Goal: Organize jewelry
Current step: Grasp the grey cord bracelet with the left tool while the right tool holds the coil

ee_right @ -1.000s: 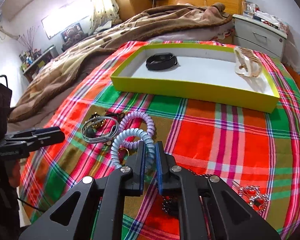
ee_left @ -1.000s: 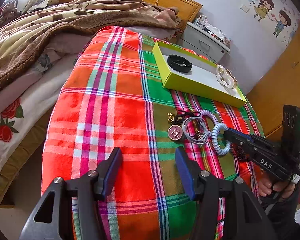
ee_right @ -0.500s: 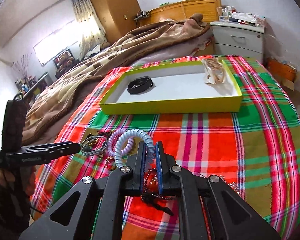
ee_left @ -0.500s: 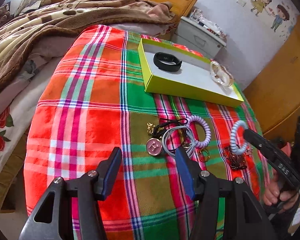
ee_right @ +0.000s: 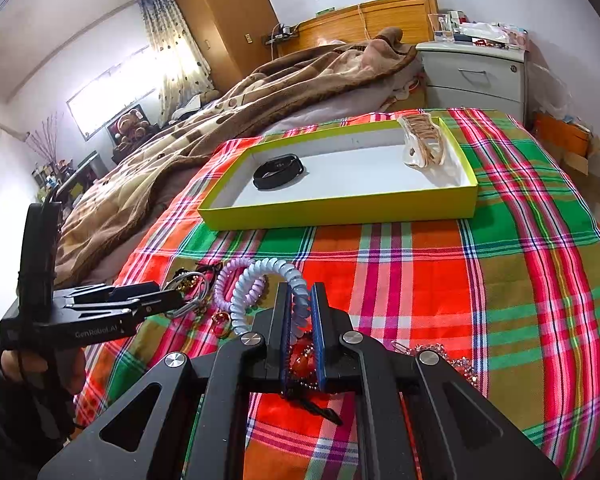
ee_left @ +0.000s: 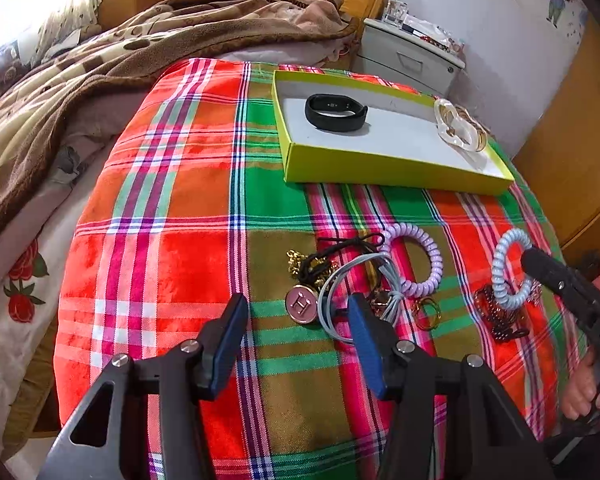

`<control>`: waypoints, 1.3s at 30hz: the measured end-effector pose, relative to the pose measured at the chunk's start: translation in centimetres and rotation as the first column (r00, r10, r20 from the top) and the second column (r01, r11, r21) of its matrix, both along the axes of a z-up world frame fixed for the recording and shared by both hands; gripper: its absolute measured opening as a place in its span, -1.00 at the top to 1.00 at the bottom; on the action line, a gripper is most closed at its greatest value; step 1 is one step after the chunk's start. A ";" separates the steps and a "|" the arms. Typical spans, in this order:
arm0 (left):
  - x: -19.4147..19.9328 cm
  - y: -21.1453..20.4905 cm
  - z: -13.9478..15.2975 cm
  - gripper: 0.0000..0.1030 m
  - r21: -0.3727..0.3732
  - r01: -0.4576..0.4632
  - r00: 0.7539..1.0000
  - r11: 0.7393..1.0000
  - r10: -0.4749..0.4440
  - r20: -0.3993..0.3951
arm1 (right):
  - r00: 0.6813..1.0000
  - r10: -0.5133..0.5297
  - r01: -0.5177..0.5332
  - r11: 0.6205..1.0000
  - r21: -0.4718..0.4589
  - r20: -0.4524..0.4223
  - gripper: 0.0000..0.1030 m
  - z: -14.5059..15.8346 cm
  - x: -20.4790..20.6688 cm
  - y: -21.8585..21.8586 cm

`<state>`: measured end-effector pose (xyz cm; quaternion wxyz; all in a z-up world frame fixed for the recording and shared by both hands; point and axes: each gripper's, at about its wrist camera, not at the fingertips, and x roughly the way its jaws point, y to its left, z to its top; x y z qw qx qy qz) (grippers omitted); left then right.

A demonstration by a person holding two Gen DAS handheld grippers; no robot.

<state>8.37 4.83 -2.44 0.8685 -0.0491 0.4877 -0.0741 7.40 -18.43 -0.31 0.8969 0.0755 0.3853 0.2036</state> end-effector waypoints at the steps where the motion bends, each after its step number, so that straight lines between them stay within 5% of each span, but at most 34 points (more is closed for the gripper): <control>1: -0.2 -0.1 0.0 0.06 0.002 0.003 1.000 1.000 -0.003 0.000 | 1.000 0.000 0.000 1.000 -0.001 0.000 0.80 0.0 0.0 0.0; 11: -1.7 -0.5 0.1 0.61 0.039 0.031 0.999 0.999 -0.032 0.005 | 1.000 -0.009 0.009 1.000 0.001 -0.001 0.80 -0.2 -0.2 -0.2; 22: -2.6 -0.8 0.1 0.72 0.014 0.079 0.997 0.997 -0.079 0.011 | 1.000 -0.014 0.014 1.000 0.004 -0.003 0.80 -0.2 -0.3 -0.1; 33: -1.4 -1.6 0.0 0.71 0.077 0.100 0.995 0.992 -0.101 0.014 | 1.000 -0.024 0.024 1.000 0.005 0.002 0.80 -0.1 -0.8 -0.2; 36: -1.4 -1.5 0.1 0.92 0.088 0.092 0.995 0.992 -0.094 0.016 | 1.000 -0.024 0.024 1.000 0.006 0.003 0.80 -0.1 -0.8 -0.3; 39: -1.5 -1.0 0.1 0.94 0.055 0.074 0.997 0.996 -0.075 0.020 | 1.000 -0.029 0.029 1.000 0.005 0.005 0.80 0.0 -0.8 -0.3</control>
